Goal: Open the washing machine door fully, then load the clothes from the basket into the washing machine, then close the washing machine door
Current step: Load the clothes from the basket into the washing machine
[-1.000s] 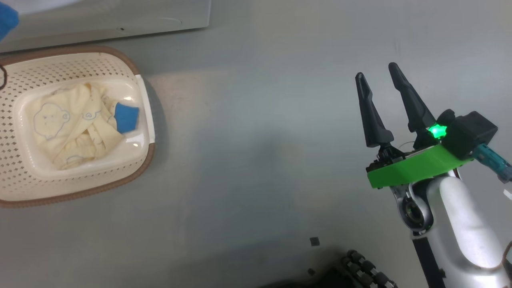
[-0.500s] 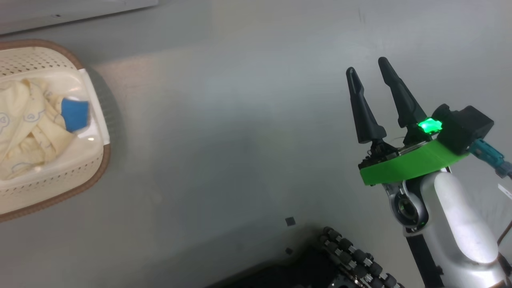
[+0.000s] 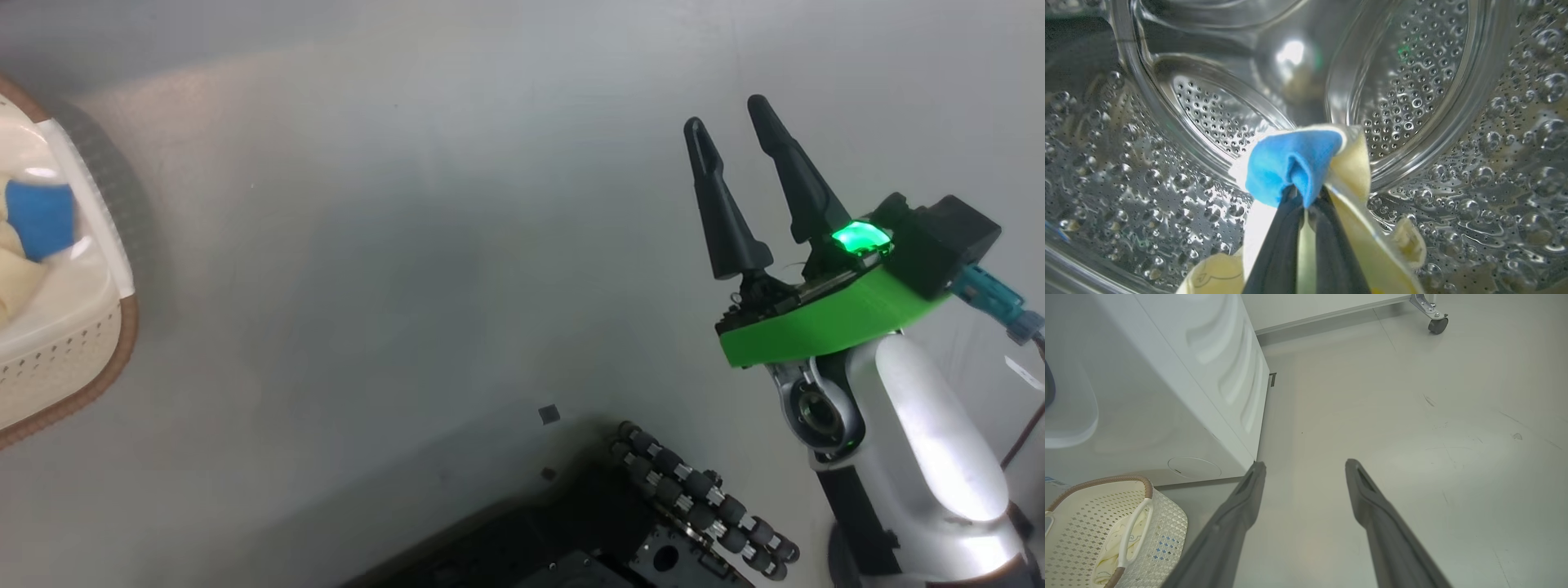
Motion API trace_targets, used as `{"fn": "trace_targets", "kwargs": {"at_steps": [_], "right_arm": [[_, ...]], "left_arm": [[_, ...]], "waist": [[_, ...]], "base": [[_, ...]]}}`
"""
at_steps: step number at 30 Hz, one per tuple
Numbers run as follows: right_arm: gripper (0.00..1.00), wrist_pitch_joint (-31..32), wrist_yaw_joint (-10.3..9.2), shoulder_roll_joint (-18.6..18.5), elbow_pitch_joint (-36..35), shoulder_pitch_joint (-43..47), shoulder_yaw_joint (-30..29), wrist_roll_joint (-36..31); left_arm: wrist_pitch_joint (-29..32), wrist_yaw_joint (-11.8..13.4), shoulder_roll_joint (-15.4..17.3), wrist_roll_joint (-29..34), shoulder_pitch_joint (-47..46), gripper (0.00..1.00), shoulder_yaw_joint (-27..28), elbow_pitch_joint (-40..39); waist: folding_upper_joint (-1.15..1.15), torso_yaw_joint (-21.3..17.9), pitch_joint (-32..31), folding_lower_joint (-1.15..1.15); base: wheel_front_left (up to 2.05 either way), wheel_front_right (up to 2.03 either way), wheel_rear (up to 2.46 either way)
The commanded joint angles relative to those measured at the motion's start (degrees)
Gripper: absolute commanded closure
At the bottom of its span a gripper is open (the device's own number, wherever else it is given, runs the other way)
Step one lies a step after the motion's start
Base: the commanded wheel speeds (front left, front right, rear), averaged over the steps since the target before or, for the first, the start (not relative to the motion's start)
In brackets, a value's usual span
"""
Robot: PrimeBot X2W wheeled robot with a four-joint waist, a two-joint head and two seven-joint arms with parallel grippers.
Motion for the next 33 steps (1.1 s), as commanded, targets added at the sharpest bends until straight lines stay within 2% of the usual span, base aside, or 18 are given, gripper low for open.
{"fn": "trace_targets", "kwargs": {"at_steps": [1,8,9,10,11,23,33], "right_arm": [[0.0,-0.5,0.22,-0.4,-1.6,0.5,0.9,0.7],[0.0,-0.5,0.22,-0.4,-1.4,0.2,0.7,0.8],[0.0,-0.5,0.22,-0.4,-1.3,0.2,0.5,0.7],[0.0,-0.5,0.22,-0.4,-1.2,0.1,0.4,0.5],[0.0,-0.5,0.22,-0.4,-1.2,0.1,0.3,0.3],[0.0,-0.5,0.22,-0.4,-1.0,0.4,-1.7,-2.1],[0.0,-0.5,0.22,-0.4,-0.7,1.6,-4.1,-4.5]], "left_arm": [[1.1,0.2,2.9,0.3,-2.3,1.0,0.9,-0.6],[5.3,2.1,2.1,-1.4,0.0,1.0,1.2,0.2],[5.9,2.2,2.0,-1.9,0.6,0.62,1.3,0.1],[6.3,2.4,1.9,-2.2,1.1,0.05,1.4,-0.2],[6.4,2.5,1.8,-2.4,1.6,0.0,1.4,-0.6],[4.7,3.1,0.2,-6.0,7.9,0.0,2.1,-3.6],[-1.2,4.7,-2.8,-11.0,20.1,0.0,4.2,-6.6]], "waist": [[0.0,-0.5,0.7,-0.01],[0.0,0.1,1.2,-0.01],[0.0,0.3,1.1,-0.01],[0.0,0.6,1.1,-0.01],[0.0,0.8,1.0,-0.01],[0.0,4.4,-2.1,-0.01],[0.0,8.4,-7.1,-0.01]], "base": [[0.0,0.0,0.0],[0.0,0.0,0.0],[0.0,0.0,0.0],[0.0,0.0,0.0],[0.0,0.0,0.0],[0.0,0.0,0.0],[0.0,0.0,0.0]]}}
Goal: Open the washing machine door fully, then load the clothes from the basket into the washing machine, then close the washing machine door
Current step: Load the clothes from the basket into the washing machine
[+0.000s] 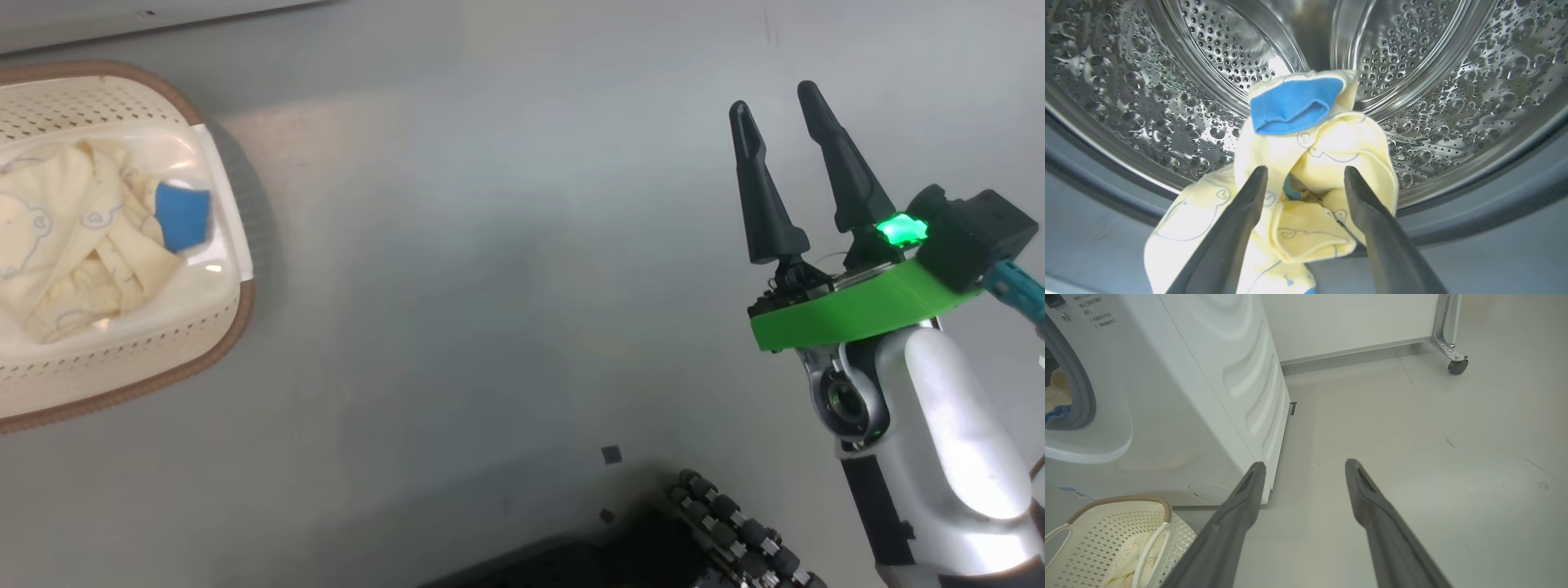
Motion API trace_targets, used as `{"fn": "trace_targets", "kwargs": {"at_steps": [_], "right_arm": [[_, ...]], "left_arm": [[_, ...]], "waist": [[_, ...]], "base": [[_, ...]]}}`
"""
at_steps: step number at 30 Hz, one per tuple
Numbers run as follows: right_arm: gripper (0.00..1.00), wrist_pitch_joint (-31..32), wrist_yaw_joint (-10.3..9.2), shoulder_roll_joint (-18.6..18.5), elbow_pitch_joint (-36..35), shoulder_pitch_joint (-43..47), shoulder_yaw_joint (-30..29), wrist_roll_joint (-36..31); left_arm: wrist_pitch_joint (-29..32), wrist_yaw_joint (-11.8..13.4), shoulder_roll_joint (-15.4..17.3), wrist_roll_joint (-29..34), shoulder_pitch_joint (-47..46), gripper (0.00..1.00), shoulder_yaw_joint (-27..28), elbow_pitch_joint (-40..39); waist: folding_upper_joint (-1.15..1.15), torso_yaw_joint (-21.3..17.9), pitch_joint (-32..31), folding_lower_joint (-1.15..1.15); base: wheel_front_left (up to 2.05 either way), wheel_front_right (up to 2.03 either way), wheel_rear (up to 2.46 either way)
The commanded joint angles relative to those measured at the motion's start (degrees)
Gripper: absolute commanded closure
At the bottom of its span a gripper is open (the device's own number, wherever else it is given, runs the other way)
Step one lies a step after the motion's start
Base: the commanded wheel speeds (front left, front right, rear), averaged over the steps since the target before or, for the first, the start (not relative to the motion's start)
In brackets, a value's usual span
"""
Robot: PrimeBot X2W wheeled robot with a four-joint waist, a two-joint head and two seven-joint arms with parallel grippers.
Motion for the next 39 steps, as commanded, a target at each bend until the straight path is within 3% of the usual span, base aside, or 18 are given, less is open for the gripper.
{"fn": "trace_targets", "kwargs": {"at_steps": [1,15,25,39], "right_arm": [[0.0,-0.5,0.22,-0.4,-1.3,2.1,0.3,-0.5],[0.0,-0.5,0.22,-0.6,-0.2,5.7,-2.6,-5.3],[0.0,-0.5,0.22,-1.6,2.0,9.3,-2.7,-7.2],[0.0,1.1,0.22,-2.2,1.7,13.4,-3.1,-9.3]], "left_arm": [[-1.3,0.7,2.5,-0.4,1.1,0.0,2.4,-2.3],[-14.0,6.8,-5.4,-1.9,25.2,0.0,0.9,-14.3],[-18.0,12.4,-10.1,-1.1,43.5,0.0,-1.8,-22.7],[-19.2,13.4,-14.0,-1.3,55.1,0.0,-4.8,-24.2]], "waist": [[0.0,1.3,-1.5,0.0],[0.0,7.1,-11.1,0.0],[0.0,9.3,-19.2,0.0],[0.0,11.6,-26.3,0.0]], "base": [[0.0,0.0,0.0],[0.0,0.0,0.0],[0.0,0.0,0.0],[0.0,0.0,0.0]]}}
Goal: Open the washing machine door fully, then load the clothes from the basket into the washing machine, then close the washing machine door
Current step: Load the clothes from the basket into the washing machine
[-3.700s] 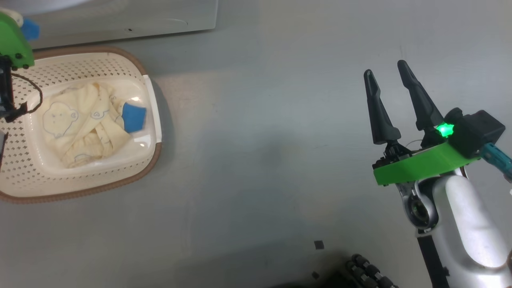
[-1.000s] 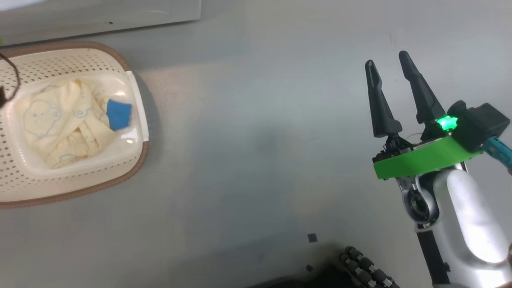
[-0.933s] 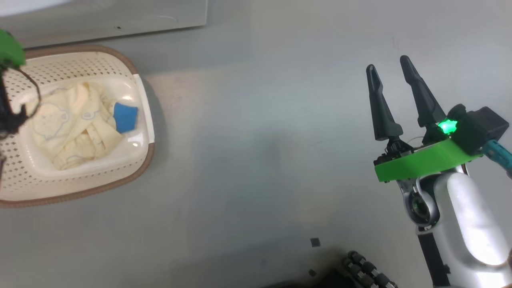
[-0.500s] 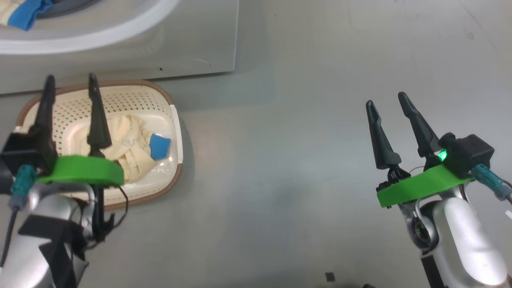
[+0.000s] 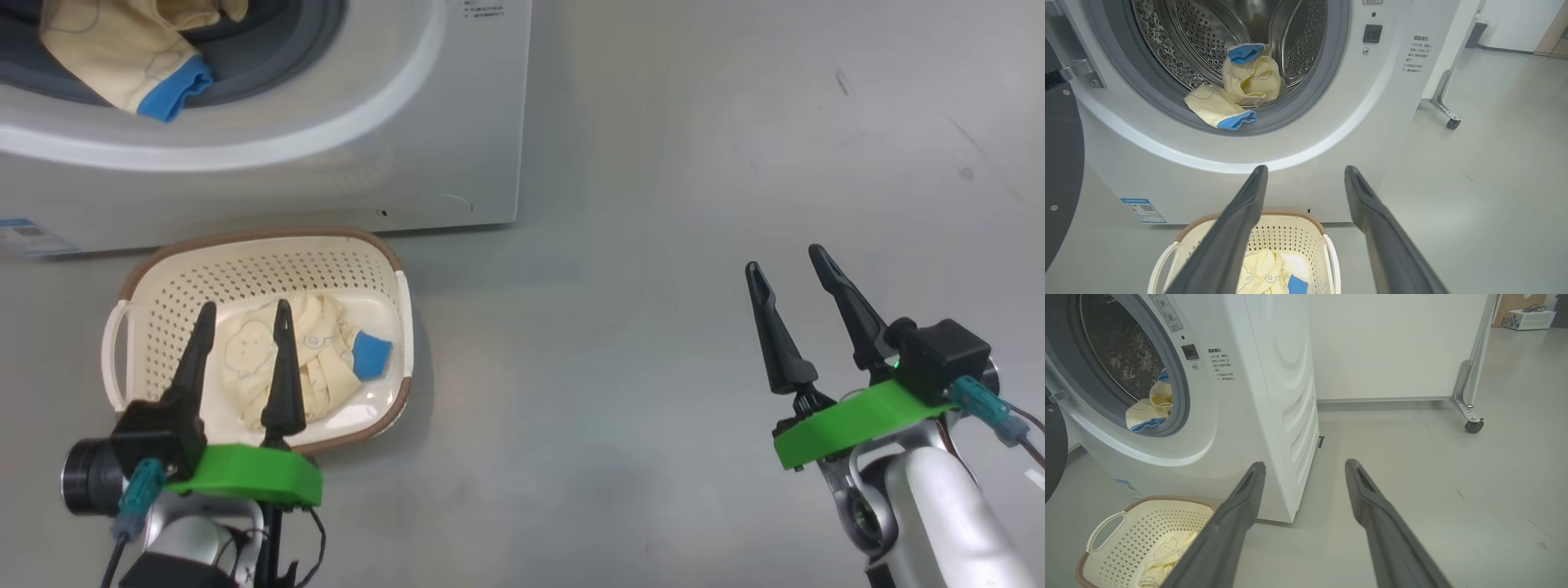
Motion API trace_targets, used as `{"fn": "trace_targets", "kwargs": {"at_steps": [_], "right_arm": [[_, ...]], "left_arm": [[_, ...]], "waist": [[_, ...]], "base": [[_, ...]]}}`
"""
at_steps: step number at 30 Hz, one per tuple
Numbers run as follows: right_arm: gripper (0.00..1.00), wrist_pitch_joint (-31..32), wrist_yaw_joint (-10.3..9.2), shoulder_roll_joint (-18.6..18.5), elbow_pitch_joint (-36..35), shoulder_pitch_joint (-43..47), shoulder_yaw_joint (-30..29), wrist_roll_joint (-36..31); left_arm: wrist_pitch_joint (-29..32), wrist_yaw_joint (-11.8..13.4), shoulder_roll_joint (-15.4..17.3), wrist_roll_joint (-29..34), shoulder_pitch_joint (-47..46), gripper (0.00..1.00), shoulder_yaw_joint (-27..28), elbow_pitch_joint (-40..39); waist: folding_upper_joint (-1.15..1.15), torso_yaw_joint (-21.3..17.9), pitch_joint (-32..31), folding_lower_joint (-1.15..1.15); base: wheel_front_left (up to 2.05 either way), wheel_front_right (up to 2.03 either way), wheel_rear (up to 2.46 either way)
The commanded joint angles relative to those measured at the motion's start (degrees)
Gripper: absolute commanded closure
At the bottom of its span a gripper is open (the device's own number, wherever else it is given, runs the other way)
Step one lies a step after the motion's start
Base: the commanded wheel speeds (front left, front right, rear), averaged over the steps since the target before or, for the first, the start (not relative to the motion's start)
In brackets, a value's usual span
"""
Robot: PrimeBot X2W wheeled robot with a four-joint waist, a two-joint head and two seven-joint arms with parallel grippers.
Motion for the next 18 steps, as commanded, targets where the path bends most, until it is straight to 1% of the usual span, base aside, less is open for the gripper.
{"fn": "trace_targets", "kwargs": {"at_steps": [1,6,11,18], "right_arm": [[0.0,0.4,0.22,-0.8,-2.1,0.7,0.7,-0.6],[0.0,1.2,0.22,-0.7,-2.6,2.4,0.3,-1.1],[0.0,1.9,0.22,-0.4,-3.3,4.0,-0.1,-1.5],[0.0,2.7,0.22,-0.1,-4.6,5.0,-0.6,-1.9]], "left_arm": [[-0.6,11.0,0.9,0.5,0.2,0.0,1.7,-1.3],[-0.7,10.6,0.0,0.7,2.0,0.0,0.8,-0.8],[-0.8,10.9,-0.6,1.0,3.1,0.0,0.7,-0.3],[-0.9,9.9,-1.6,0.4,3.4,0.0,1.0,0.5]], "waist": [[0.0,0.5,-1.4,0.01],[0.0,1.1,-3.6,0.01],[0.0,1.4,-5.3,0.01],[0.0,1.8,-6.2,0.01]], "base": [[0.0,0.0,0.0],[0.0,0.0,0.0],[0.0,0.0,0.0],[0.0,0.0,0.0]]}}
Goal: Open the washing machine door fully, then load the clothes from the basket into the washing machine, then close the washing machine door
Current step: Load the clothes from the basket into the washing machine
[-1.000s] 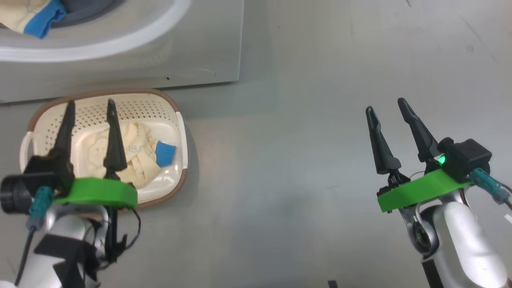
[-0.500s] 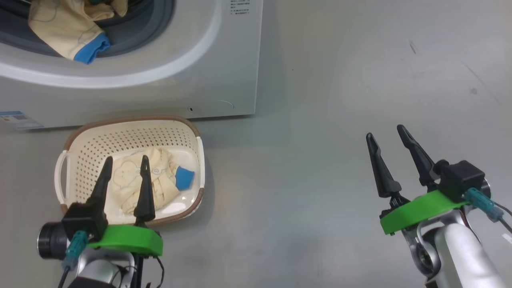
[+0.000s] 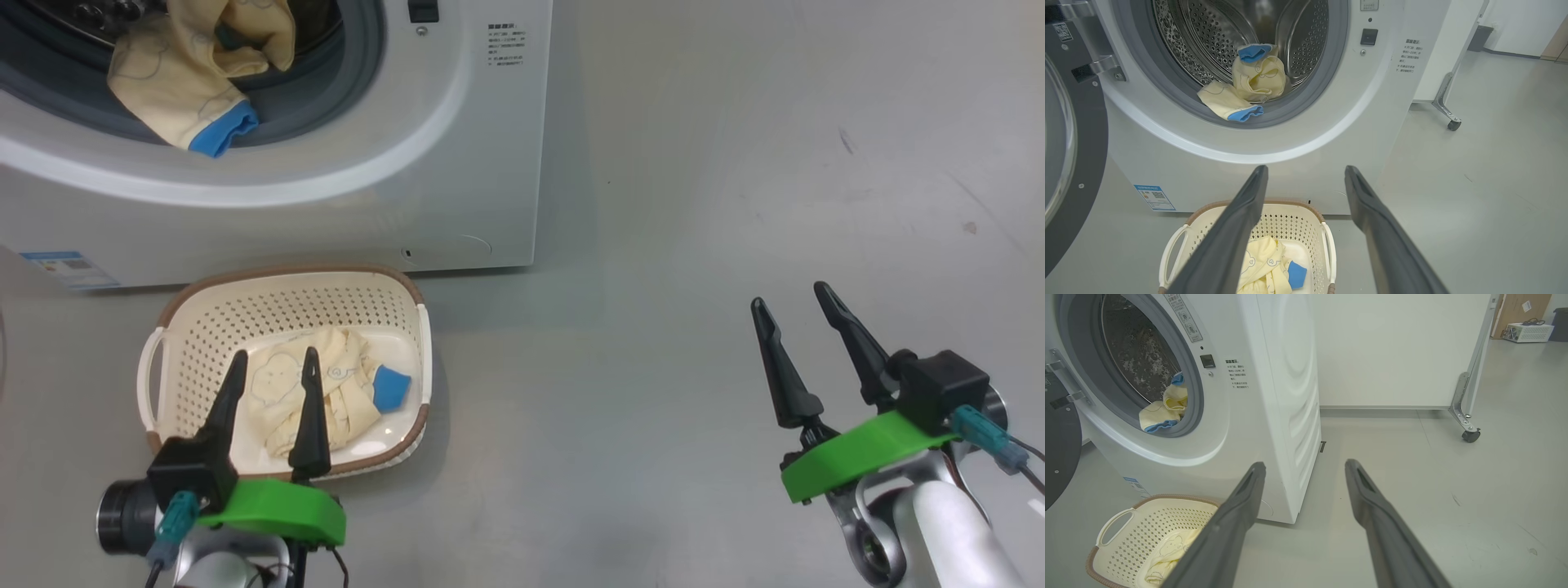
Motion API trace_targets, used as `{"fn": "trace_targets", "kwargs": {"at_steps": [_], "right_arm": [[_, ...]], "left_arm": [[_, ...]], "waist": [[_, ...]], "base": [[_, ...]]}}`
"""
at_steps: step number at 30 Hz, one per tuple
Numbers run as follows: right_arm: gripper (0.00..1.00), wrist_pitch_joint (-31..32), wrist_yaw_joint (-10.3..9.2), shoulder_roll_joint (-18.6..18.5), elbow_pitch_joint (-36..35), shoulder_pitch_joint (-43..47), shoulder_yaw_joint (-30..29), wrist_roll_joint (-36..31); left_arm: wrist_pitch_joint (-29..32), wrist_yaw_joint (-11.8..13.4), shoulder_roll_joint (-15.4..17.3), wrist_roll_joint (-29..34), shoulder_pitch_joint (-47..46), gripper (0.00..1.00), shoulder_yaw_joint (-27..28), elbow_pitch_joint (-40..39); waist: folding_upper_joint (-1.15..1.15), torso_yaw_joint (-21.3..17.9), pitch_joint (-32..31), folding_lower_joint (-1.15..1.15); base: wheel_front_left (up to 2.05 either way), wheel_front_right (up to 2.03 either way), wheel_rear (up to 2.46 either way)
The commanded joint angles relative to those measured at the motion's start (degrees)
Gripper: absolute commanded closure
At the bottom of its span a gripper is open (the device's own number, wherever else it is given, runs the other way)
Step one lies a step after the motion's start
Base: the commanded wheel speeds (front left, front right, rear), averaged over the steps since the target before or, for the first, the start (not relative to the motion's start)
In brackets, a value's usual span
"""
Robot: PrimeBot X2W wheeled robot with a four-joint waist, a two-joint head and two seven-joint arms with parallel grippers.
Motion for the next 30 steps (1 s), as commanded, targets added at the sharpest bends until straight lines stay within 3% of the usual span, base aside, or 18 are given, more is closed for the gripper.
{"fn": "trace_targets", "kwargs": {"at_steps": [1,16,30], "right_arm": [[0.0,0.2,0.22,-0.2,-2.3,0.1,0.8,-0.5],[0.0,0.6,0.22,0.2,-2.9,0.2,0.9,-0.2],[0.0,-0.5,0.22,0.5,-2.8,-2.4,2.2,1.1]], "left_arm": [[-0.8,9.9,0.6,0.1,-1.0,0.0,2.4,-1.4],[-0.7,8.3,-0.5,-0.4,-2.1,0.0,3.8,-0.2],[7.6,4.0,3.6,-3.4,-14.8,0.0,5.7,5.7]], "waist": [[0.0,0.1,0.0,0.0],[0.0,0.4,0.3,0.0],[0.0,-2.1,5.8,0.0]], "base": [[0.0,0.0,0.0],[0.0,0.0,0.0],[0.0,0.0,0.0]]}}
